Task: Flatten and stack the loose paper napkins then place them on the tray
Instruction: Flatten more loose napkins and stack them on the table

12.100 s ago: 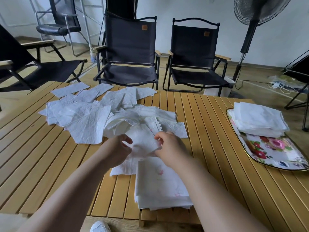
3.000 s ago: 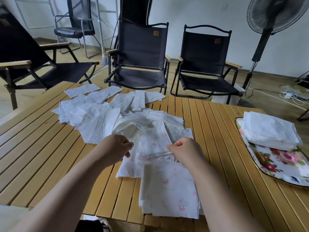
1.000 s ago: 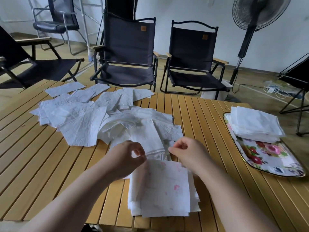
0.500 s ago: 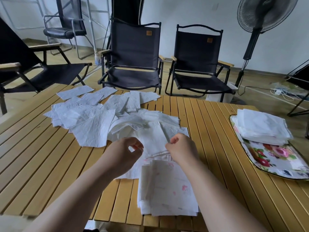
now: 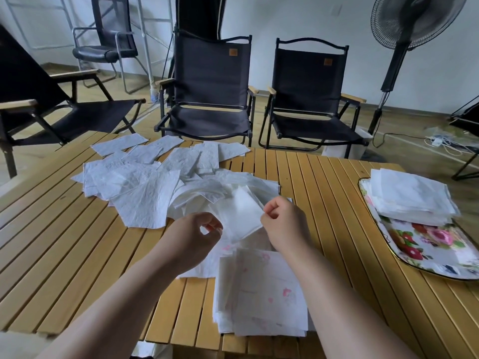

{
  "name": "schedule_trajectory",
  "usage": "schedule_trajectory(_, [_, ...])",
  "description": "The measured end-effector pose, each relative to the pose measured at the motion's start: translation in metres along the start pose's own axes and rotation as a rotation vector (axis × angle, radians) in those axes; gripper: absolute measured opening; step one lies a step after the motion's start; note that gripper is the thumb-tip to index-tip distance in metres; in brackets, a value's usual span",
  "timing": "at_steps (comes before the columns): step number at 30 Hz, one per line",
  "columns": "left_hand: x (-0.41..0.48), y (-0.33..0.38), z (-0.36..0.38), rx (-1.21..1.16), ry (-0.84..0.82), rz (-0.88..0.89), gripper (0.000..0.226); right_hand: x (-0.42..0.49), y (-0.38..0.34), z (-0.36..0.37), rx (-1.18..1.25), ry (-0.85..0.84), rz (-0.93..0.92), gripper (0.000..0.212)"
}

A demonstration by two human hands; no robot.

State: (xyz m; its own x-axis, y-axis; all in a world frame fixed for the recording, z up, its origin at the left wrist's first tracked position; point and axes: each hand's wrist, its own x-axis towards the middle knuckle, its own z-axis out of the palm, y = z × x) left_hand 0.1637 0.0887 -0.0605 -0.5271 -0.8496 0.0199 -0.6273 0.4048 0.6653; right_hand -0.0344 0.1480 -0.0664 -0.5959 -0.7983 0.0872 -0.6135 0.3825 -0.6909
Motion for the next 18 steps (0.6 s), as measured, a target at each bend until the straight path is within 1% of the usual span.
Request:
schedule_trajectory(3, [0.0,0.005,0.002,-0.006,-0.005,0.003,0.013,0.001,0.004,-0.003,0.131,-0.1,0.099,0.019])
schedule_trajectory(5, [0.0,0.008,0.005,-0.013,-0.01,0.008,0.014,-0.001,0.008,-0.003,0.1,-0.13,0.126,0.014])
schedule_trajectory(7, [0.0,0.011,0.008,-0.011,-0.011,0.011,0.015,-0.002,0.011,-0.001,0.002,-0.09,0.092,0.006])
schedule_trajectory(8, [0.0,0.013,0.01,-0.006,-0.011,0.014,0.015,-0.003,0.011,-0.002,-0.027,-0.061,0.067,0.006])
schedule_trajectory(13, [0.0,0.018,0.012,-0.024,-0.004,0.015,0.018,-0.004,0.002,-0.006,-0.009,0.055,-0.097,0.011])
schedule_trajectory(15, [0.0,0.016,0.011,-0.036,0.018,-0.011,0.027,-0.006,0.0,-0.009,0.037,0.092,-0.185,0.01])
schedule_trajectory(18, [0.003,0.008,0.008,-0.109,0.079,-0.067,0.061,-0.008,-0.001,-0.021,0.08,0.139,-0.333,0.011])
